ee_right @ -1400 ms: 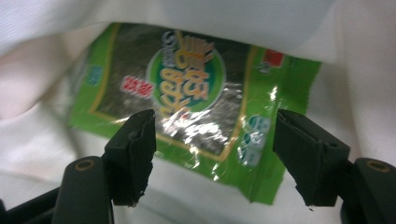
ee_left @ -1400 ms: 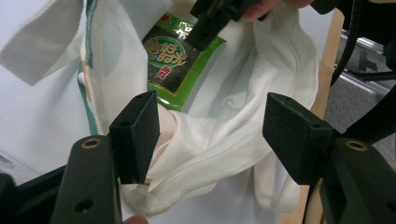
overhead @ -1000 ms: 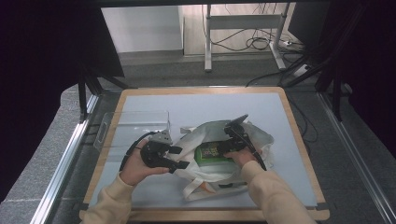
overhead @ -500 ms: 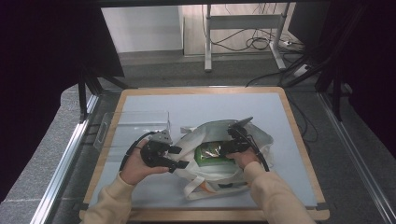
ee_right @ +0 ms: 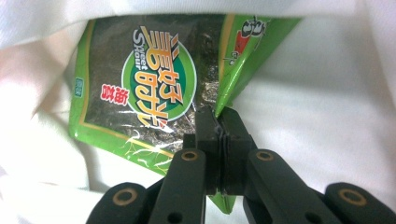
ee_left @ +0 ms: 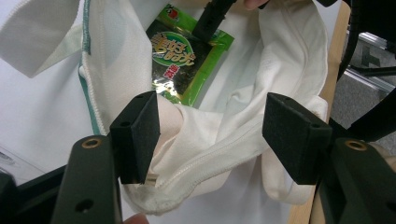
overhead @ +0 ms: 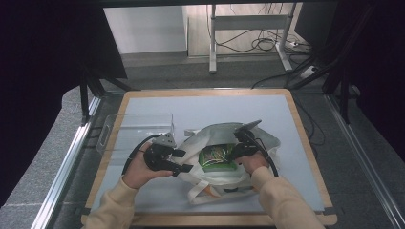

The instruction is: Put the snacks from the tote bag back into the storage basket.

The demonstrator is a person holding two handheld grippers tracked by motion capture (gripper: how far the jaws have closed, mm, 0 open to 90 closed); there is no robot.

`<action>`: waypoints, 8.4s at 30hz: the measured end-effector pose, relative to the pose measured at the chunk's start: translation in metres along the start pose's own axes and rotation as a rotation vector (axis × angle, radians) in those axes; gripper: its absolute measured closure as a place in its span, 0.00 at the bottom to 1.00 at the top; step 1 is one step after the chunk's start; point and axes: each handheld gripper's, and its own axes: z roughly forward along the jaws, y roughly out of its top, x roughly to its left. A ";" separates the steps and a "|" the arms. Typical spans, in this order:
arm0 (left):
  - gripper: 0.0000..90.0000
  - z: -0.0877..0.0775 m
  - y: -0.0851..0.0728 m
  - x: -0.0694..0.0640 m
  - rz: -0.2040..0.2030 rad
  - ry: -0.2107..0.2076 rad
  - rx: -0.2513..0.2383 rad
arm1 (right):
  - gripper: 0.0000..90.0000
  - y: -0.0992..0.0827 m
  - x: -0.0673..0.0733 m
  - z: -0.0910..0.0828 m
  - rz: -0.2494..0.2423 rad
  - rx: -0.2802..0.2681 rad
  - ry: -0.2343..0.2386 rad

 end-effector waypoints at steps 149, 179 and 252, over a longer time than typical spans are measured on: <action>0.81 0.008 0.060 0.023 0.056 -0.177 -0.035 | 0.58 -0.029 0.014 -0.141 -0.676 -0.594 0.160; 0.80 -0.001 0.033 0.005 0.015 -0.105 -0.147 | 0.36 -0.063 -0.006 -0.116 -0.487 -0.664 0.240; 0.34 -0.007 0.029 0.000 0.053 -0.059 -0.202 | 0.80 -0.065 0.003 -0.088 -0.749 -0.571 0.316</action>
